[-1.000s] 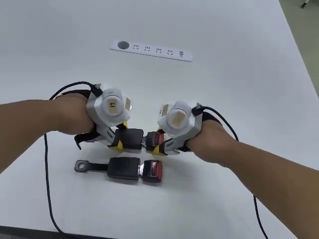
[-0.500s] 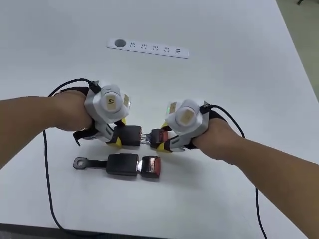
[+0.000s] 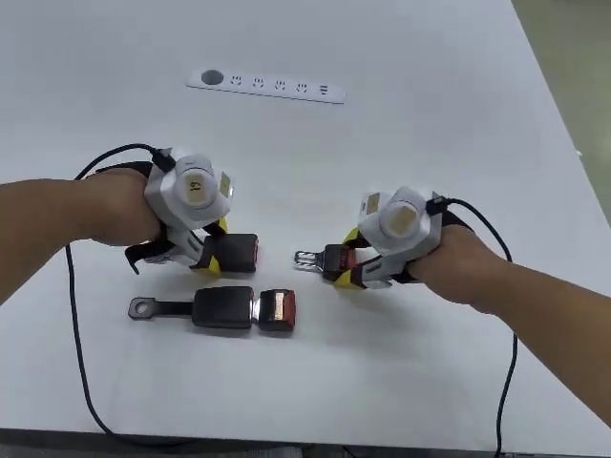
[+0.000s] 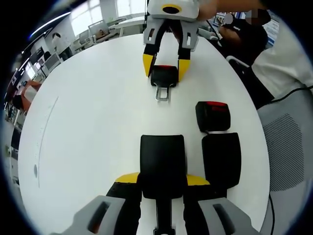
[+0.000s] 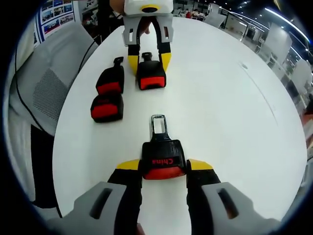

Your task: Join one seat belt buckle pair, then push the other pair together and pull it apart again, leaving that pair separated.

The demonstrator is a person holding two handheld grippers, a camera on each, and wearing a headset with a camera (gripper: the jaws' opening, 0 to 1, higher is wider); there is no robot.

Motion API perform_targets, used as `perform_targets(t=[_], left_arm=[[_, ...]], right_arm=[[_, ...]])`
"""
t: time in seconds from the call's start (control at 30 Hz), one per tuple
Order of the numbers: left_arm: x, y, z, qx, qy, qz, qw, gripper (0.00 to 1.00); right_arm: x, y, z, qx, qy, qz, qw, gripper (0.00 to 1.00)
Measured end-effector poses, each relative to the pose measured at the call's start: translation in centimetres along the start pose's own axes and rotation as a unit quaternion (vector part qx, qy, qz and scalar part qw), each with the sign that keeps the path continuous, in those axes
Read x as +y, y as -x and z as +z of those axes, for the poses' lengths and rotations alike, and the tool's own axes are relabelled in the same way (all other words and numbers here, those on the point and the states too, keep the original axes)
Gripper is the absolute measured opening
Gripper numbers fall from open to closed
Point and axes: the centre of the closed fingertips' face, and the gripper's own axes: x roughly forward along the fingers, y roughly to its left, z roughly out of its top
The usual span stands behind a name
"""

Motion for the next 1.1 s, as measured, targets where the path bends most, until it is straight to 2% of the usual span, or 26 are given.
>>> perform_targets(t=[0.17,0.23,0.43,0.53,0.8,0.97,1.1], left_arm=[[0.0,0.0,0.0,-0.003,-0.001,0.0,1.0,0.33],[-0.1,0.0,0.0,-0.004,0.001,0.0,1.0,0.33],[0.1,-0.1,-0.1,-0.002,0.003,0.0,1.0,0.33],[0.2,-0.1,-0.1,-0.003,0.003,-0.001,1.0,0.33],[0.2,-0.1,-0.1,0.005,0.007,0.004,1.0,0.33],[0.4,-0.1,-0.3,0.009,0.021,0.009,0.9997,0.34],[0.3,0.1,-0.4,0.007,0.045,0.018,0.9988,0.35]], right_arm=[[-0.2,1.1,-3.1,0.012,-0.008,-0.004,0.9999,0.33],[-0.2,1.9,-3.5,0.017,-0.012,-0.002,0.9998,0.33],[-0.5,3.2,-6.4,0.033,-0.023,0.002,0.9992,0.33],[-0.3,3.7,-7.1,0.039,-0.033,0.004,0.9987,0.34],[-0.1,4.0,-7.0,0.049,-0.033,-0.005,0.9983,0.36],[-0.2,4.1,-6.8,0.053,-0.027,-0.014,0.9981,0.38],[-0.5,4.1,-6.9,0.055,-0.025,-0.025,0.9978,0.39]])
